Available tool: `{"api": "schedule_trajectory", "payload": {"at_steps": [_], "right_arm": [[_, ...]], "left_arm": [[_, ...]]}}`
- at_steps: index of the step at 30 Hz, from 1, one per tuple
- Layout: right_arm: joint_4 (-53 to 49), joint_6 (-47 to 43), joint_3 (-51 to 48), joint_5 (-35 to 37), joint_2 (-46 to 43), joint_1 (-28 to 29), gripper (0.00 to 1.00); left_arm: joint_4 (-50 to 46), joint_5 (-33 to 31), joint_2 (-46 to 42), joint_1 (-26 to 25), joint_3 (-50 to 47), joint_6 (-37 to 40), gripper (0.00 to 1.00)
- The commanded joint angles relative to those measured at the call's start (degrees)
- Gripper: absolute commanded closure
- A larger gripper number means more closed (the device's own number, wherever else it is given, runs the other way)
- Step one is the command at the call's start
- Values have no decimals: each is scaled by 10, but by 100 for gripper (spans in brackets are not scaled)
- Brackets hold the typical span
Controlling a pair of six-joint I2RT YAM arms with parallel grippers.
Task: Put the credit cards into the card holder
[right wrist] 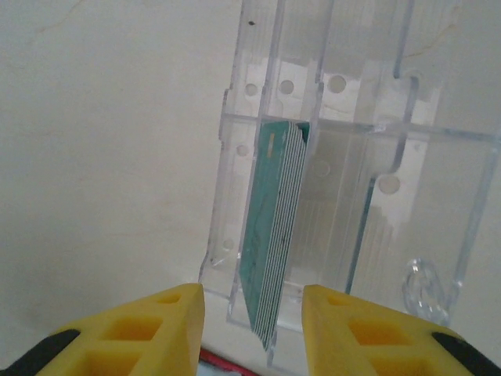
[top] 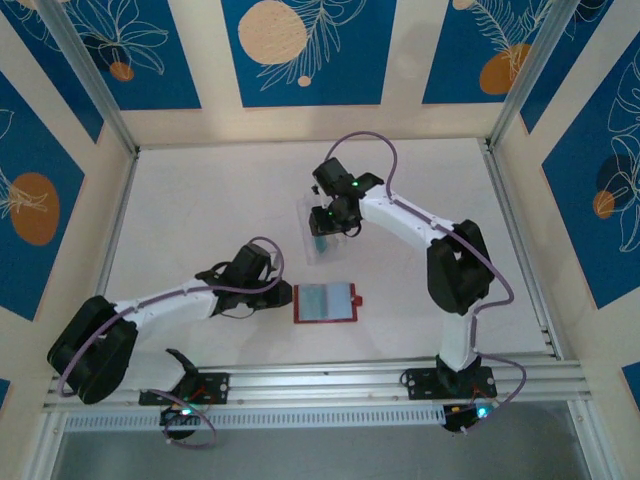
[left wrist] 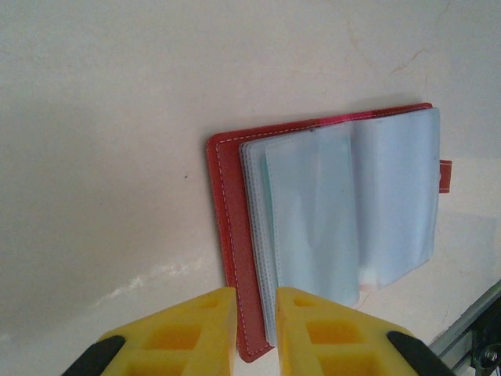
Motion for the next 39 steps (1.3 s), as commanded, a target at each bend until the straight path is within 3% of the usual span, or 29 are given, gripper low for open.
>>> {"api": "schedule_trajectory", "payload": {"at_steps": [1, 27, 39], "right_arm": [[-29, -19, 30, 11, 20, -2, 62], [-74, -36, 96, 55, 99, 24, 64], [-59, -31, 97, -44, 82, 12, 69]], "left_arm": [[17, 16, 8, 5, 3, 10, 80], [33, 18, 1, 7, -19, 10, 80], [34, 18, -5, 8, -26, 11, 80]]}}
